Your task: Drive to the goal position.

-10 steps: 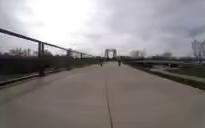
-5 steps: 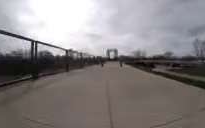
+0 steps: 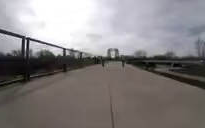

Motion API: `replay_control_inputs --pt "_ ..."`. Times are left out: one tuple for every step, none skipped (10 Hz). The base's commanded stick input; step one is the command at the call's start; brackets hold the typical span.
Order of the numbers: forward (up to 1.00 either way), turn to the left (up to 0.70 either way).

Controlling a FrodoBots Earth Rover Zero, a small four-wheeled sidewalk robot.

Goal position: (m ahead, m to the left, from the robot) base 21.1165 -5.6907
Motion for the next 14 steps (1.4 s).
replay_control_inputs --pt "1.0 -0.02" --pt "1.0 -0.07" --pt "1.0 -0.29" --pt "1.0 -0.37" --pt "1.0 -0.13" --pt "1.0 -0.04" --pt "1.0 0.0" --pt "1.0 0.0" --pt "1.0 0.0" --pt "1.0 0.0" --pt "1.0 0.0" --pt "1.0 0.0" --pt "1.0 0.0" --pt "1.0 0.0"
